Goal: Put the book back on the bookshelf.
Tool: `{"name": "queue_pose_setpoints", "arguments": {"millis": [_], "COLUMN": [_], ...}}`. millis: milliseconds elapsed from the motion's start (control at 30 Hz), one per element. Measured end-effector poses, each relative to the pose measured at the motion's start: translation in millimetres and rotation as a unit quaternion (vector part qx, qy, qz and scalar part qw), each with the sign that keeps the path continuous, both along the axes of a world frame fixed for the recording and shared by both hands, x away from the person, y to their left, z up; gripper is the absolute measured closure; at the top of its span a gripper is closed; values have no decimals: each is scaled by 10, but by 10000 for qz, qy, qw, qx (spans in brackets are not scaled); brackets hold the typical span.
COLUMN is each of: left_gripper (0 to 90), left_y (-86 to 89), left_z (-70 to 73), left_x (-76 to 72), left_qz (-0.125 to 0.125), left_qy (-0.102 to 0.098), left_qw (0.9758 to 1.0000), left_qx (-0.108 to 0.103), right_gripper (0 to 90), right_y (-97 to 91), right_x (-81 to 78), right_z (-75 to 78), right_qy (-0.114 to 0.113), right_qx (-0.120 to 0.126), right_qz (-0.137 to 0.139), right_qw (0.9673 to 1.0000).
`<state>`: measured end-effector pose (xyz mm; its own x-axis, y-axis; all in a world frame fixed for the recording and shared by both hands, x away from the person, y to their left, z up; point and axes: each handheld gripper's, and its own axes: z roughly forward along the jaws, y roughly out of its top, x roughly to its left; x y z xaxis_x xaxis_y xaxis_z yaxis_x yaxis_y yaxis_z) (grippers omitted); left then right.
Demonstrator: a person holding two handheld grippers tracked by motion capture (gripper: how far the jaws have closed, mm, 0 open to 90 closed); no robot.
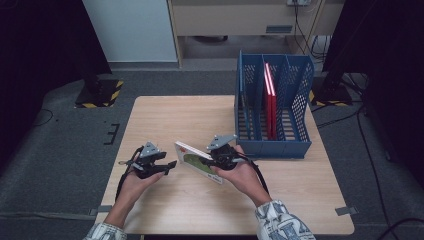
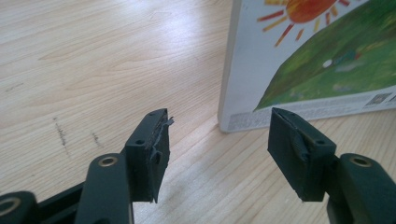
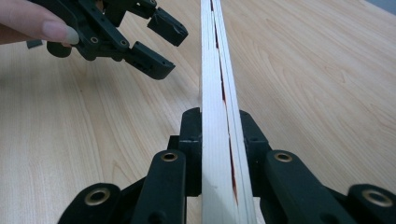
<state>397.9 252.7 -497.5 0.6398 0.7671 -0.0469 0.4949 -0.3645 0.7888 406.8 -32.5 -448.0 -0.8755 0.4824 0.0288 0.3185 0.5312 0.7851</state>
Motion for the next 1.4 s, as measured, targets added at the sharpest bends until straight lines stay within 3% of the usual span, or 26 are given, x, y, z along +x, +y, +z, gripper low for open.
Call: {"name": "queue_pose_setpoints", "arguments": {"millis": [300,433,600,733,1100,1233,1333,1400], "left_gripper": [359,248,99,47,43,43,43,34], "left_y": [13,31,43,54,99,119,122,138], "left_z": [-15,-49,-59,-73,-117,-136,-146,-147], "left_x": [5,23,41,45,52,50,51,55], "left_qz": [70,197,304,320,405,425,438,552], "left_qy": [-11,49,107,116,165,167,179,136], "left_qw": [9998,9992,9988,9986,9975,9963,9961,9945], "left_qx": [172,352,367,404,549,727,742,876], "right_gripper": [764,764,764,764,764,764,764,764], "right_y": [-91,-164,-228,-260,-347,-407,-460,-505], "right_x": [-15,-29,-31,-35,-63,-89,-105,-122], "right_z": [37,60,77,82,103,131,159,188], "right_qy": [-64,-88,-95,-103,-111,-112,-148,-145], "right_qx": [151,187,216,241,277,294,352,379], "right_qz": [-140,-265,-331,-366,-434,-461,-511,-550], "right_qw": [9998,9994,9992,9990,9986,9984,9980,9977]}}
